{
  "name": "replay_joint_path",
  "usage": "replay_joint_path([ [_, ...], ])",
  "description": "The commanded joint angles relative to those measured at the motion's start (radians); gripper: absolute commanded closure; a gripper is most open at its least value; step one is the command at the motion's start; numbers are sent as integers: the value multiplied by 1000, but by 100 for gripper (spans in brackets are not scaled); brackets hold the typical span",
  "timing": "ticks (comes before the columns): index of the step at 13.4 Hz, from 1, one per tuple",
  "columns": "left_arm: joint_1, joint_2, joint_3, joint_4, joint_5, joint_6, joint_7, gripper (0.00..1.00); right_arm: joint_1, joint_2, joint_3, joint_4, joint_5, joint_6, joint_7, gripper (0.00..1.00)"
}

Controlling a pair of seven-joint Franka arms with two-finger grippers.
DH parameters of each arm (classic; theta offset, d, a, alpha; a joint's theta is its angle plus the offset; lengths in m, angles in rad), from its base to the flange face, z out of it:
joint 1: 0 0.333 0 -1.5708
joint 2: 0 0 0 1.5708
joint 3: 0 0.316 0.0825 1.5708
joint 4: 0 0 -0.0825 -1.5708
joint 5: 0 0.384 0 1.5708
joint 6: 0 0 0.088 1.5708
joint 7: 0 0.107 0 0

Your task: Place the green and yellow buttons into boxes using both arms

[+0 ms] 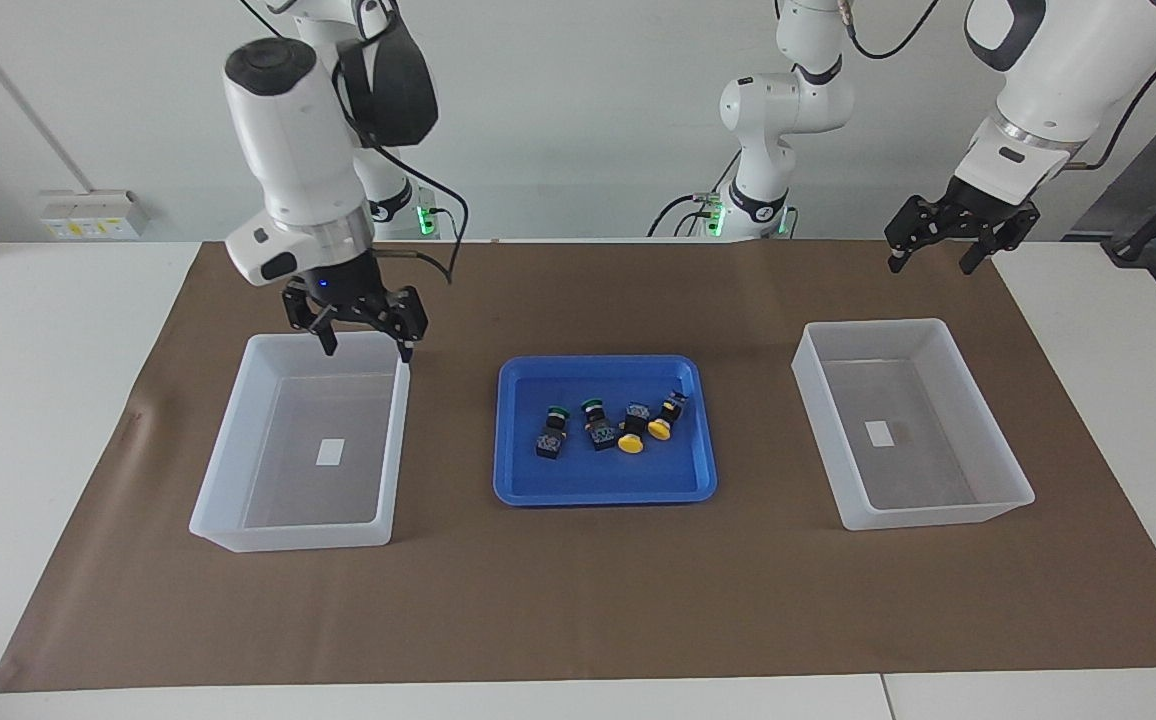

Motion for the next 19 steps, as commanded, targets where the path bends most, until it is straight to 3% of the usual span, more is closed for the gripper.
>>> replay_joint_path([
  [1, 4, -27, 2, -31, -14, 10, -3, 0, 55, 113, -1, 12, 13, 130, 129, 0],
  [4, -1, -27, 1, -31, -14, 11, -6, 0, 124, 196, -1, 6, 13, 235, 208, 0],
  [12, -37, -31, -9, -61, -14, 63, 6, 0, 254, 319, -1, -24, 13, 368, 300, 0],
  [18, -123, -76, -12, -210, -14, 229, 23, 0, 265, 303, -1, -152, 9, 430, 291, 0],
  [19, -137, -76, -12, -241, -14, 267, 35, 0, 265, 303, -1, -153, 11, 433, 291, 8],
])
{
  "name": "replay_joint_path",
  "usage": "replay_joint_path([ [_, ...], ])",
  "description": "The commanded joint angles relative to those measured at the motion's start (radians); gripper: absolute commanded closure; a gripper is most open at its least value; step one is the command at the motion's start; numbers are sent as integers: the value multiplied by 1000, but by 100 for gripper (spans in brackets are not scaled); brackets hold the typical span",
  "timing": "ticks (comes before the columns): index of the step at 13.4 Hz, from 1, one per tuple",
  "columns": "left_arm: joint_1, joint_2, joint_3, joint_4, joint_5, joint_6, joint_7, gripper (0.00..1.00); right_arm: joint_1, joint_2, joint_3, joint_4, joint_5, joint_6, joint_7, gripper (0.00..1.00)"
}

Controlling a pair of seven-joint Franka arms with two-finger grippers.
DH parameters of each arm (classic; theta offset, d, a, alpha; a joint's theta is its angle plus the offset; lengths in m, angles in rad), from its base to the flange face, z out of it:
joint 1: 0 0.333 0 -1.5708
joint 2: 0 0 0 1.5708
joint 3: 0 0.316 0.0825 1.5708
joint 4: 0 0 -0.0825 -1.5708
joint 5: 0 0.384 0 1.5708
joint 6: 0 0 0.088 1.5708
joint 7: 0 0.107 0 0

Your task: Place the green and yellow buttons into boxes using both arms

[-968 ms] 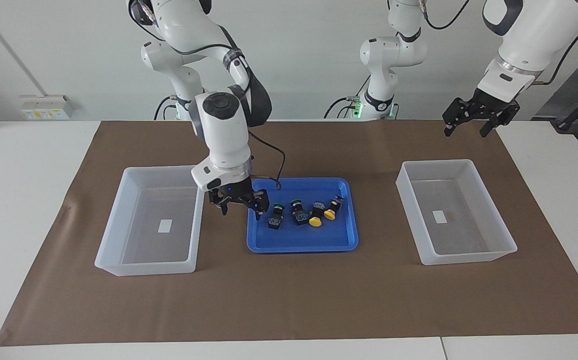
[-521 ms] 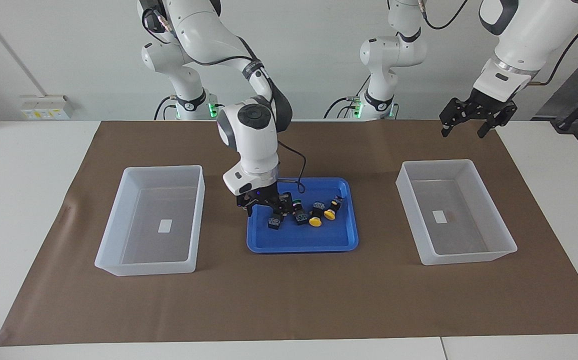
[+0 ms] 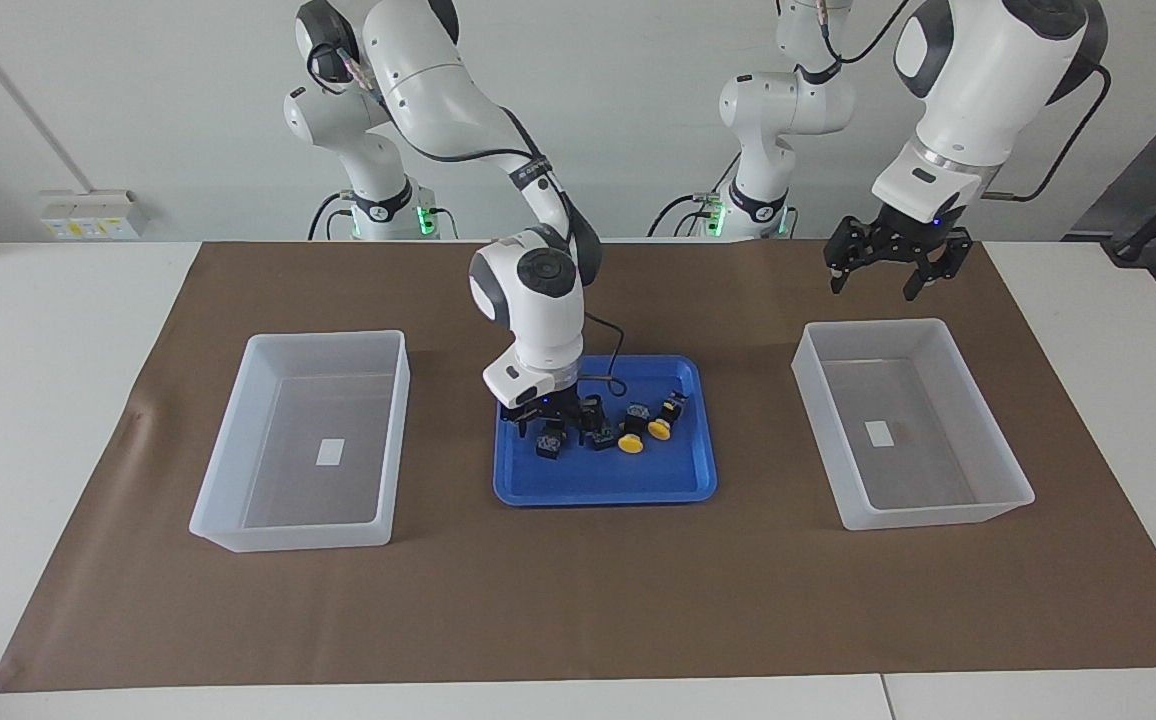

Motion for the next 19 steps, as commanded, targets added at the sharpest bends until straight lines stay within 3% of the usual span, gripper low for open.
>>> replay_joint_path([
  [1, -42, -43, 12, -114, -12, 108, 30, 0, 0, -32, 0, -53, 11, 37, 9, 31],
  [4, -92, -39, 12, -203, -12, 226, 28, 0, 4, -32, 1, -51, 12, 34, 70, 92],
  [5, -109, -32, 12, -229, -12, 259, 30, 0, 4, -32, 1, -43, 12, 22, 93, 100],
  [7, -152, -3, 12, -270, -12, 324, 28, 0, -14, -58, 1, -34, 12, 2, 78, 100],
  [10, -227, 43, 12, -318, -12, 446, 28, 0, -71, -180, 0, -28, 12, -91, 59, 100],
  [13, -260, 75, 12, -373, -12, 564, 28, 0, -180, -277, -5, -4, 11, -231, -152, 100],
  [16, -286, 77, 12, -430, -12, 642, 28, 0, -304, -323, -11, -2, 2, -276, -378, 100],
  [19, -306, 153, 12, -421, -12, 716, 22, 0, -429, -336, -9, -16, 2, -279, -633, 100],
])
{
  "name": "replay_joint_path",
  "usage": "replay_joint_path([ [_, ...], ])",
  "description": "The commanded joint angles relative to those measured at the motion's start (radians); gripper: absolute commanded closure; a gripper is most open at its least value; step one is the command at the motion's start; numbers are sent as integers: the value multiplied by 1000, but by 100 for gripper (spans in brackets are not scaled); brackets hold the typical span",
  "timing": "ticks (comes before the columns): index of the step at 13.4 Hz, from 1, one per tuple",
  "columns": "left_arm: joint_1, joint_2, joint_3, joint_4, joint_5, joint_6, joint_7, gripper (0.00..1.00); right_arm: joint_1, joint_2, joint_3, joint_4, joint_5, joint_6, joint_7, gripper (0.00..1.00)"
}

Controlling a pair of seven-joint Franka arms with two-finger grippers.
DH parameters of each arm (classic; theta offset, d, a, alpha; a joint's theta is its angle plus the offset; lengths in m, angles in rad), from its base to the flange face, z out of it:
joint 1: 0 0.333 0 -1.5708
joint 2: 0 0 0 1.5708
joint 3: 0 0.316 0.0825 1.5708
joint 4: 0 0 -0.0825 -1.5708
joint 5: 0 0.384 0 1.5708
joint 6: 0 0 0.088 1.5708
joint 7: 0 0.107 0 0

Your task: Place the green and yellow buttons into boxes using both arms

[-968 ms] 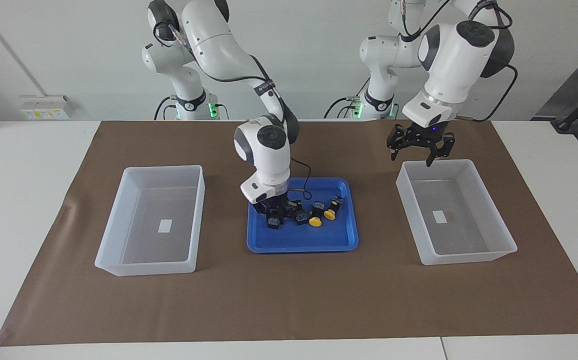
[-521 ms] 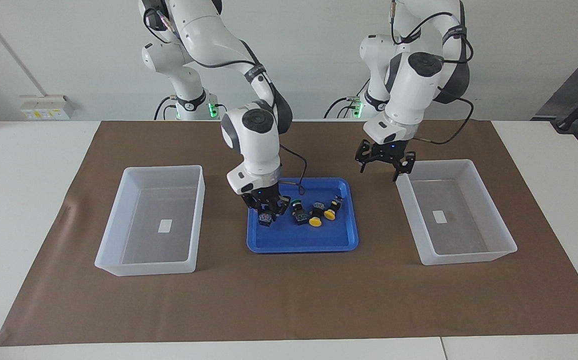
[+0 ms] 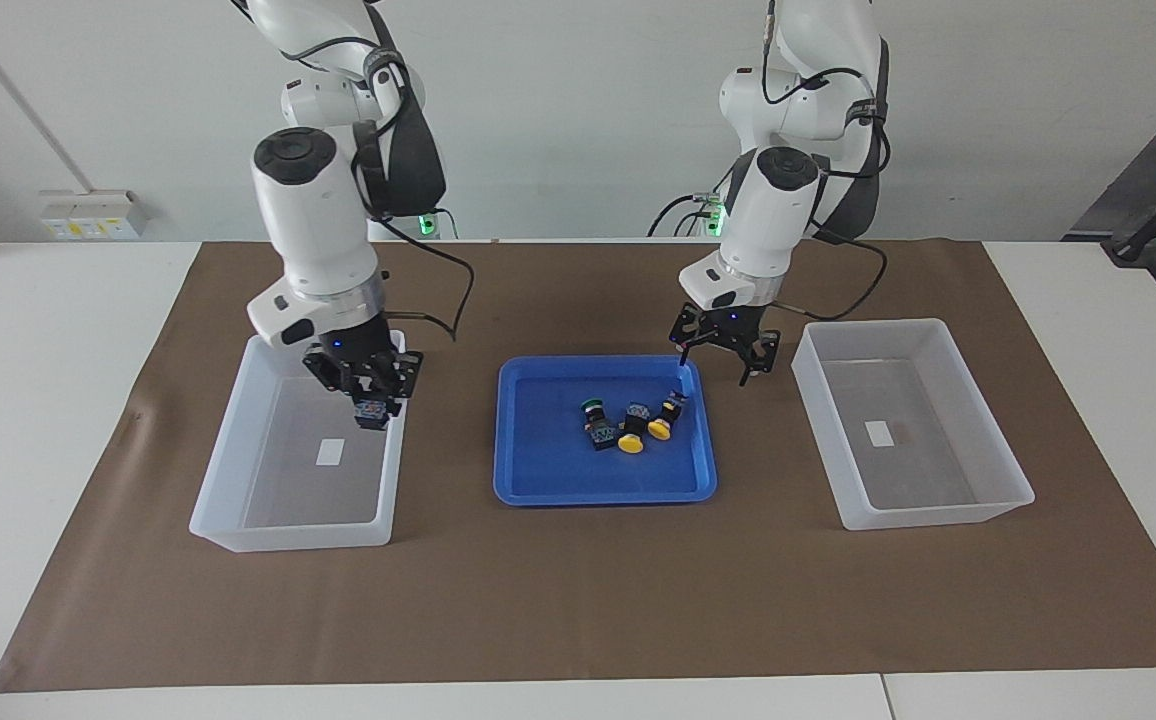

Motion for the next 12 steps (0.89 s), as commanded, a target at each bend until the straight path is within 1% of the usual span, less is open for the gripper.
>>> replay_joint_path([
  [1, -50, 70, 17, -9, -12, 97, 8, 0, -107, -11, 13, -32, 5, 12, -199, 100],
  [2, -53, 99, 17, -7, -12, 120, 7, 0, -137, -6, 13, -44, 5, 27, -248, 100],
  [3, -65, 110, 17, -4, -12, 126, 2, 0, -151, 0, 13, -54, 8, 54, -278, 100],
  [4, -72, 121, 19, 3, -12, 128, 0, 3, -158, 6, 13, -77, 11, 94, -283, 100],
  [6, -78, 135, 19, 11, -9, 128, 0, 12, -158, 26, 13, -130, 12, 192, -281, 100],
  [9, -101, 165, 19, 20, -8, 130, -12, 14, -164, 58, 13, -198, 12, 320, -281, 100],
  [10, -113, 184, 20, 31, -6, 137, -27, 14, -171, 75, 13, -210, 12, 359, -283, 100],
  [12, -115, 195, 20, 31, -6, 154, -38, 15, -176, 109, 13, -225, 14, 419, -277, 100],
])
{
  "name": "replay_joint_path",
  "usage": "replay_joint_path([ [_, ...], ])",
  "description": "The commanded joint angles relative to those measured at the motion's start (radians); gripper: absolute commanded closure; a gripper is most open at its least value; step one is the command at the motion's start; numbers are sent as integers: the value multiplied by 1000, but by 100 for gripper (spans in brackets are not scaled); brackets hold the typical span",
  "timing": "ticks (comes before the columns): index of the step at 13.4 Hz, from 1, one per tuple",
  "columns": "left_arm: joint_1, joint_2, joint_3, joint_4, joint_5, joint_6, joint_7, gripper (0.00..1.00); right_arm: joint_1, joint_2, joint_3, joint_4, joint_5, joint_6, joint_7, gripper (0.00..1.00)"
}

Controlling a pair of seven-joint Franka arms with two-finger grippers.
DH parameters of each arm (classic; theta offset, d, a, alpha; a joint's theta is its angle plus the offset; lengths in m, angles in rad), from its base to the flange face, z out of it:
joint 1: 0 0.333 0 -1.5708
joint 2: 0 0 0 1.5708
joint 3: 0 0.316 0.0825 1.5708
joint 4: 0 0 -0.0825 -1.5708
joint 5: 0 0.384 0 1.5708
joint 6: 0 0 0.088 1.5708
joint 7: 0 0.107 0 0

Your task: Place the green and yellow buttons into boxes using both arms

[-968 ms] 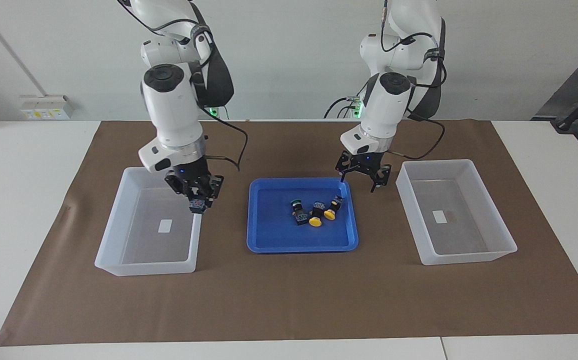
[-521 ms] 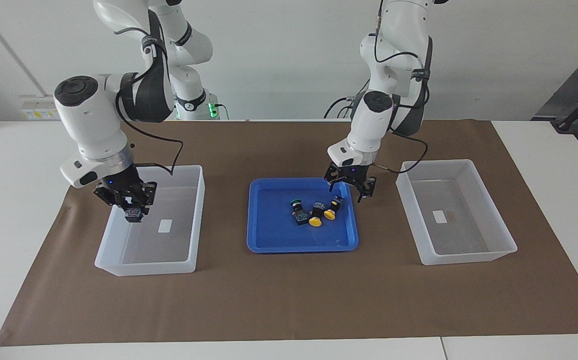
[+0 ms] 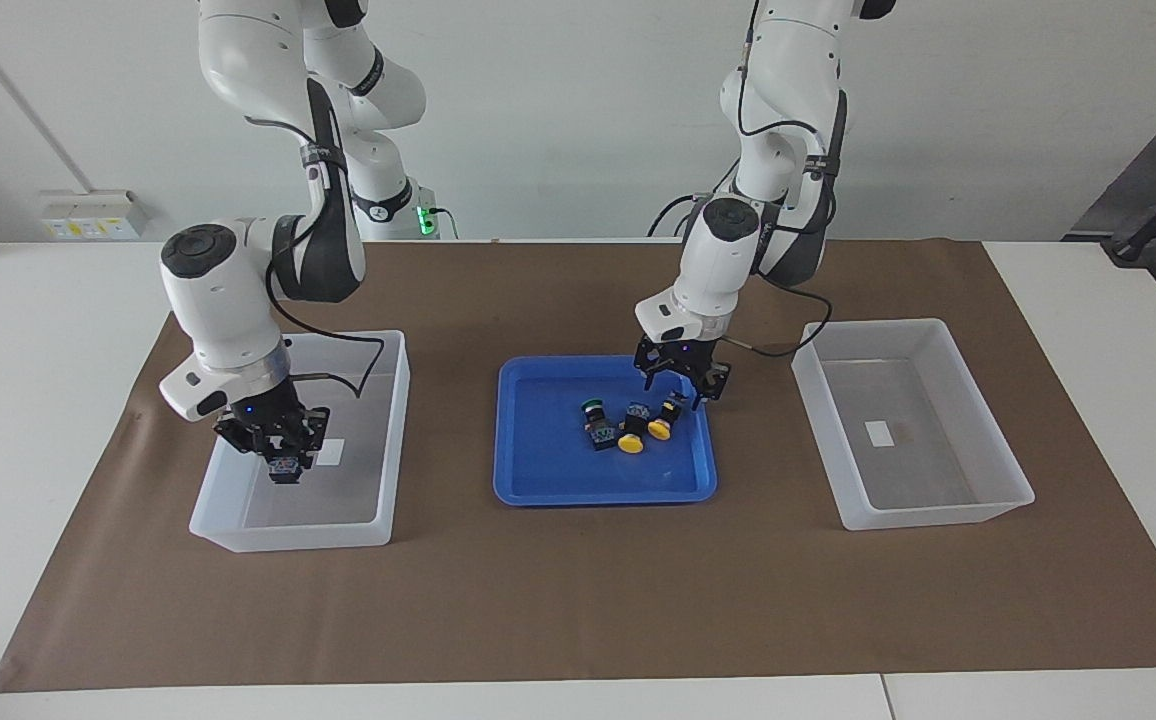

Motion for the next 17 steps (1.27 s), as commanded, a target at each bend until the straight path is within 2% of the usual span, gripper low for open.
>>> replay_joint_path([
  [1, -21, 36, 18, 22, -4, 23, -16, 18, -18, 21, 8, -36, 13, 82, -12, 100],
  [2, -21, 41, 18, 22, -4, 25, -16, 24, -21, 26, 8, -45, 13, 95, -12, 98],
  [3, -21, 44, 18, 21, -4, 25, -16, 29, -21, 32, 8, -50, 13, 101, -11, 87],
  [4, -21, 44, 18, 19, -3, 23, -16, 41, -21, 37, 9, -52, 13, 108, -11, 74],
  [5, -22, 42, 18, 19, -3, 12, -16, 56, -21, 41, 9, -50, 13, 108, -9, 42],
  [6, -22, 42, 18, 21, -3, 6, -14, 76, -21, 43, 9, -50, 13, 108, -6, 0],
  [7, -22, 41, 19, 22, -3, -1, -14, 84, -21, 41, 9, -47, 13, 108, -6, 0],
  [8, -21, 30, 19, 24, -1, -17, -14, 99, -16, 40, 9, -39, 13, 105, -6, 0],
  [11, -2, -43, 28, 41, 2, -125, -10, 100, -2, -11, 15, -12, 13, 55, -5, 0],
  [14, 65, -120, 31, 87, 74, -257, 7, 100, 25, -40, 26, 98, 14, -123, -3, 0],
  [15, 90, -132, 31, 110, 83, -308, 39, 100, 42, -38, 27, 137, 15, -172, -3, 0],
  [17, 148, -134, 33, 174, 86, -389, 125, 100, 82, -37, 59, 149, 25, -185, -3, 0],
])
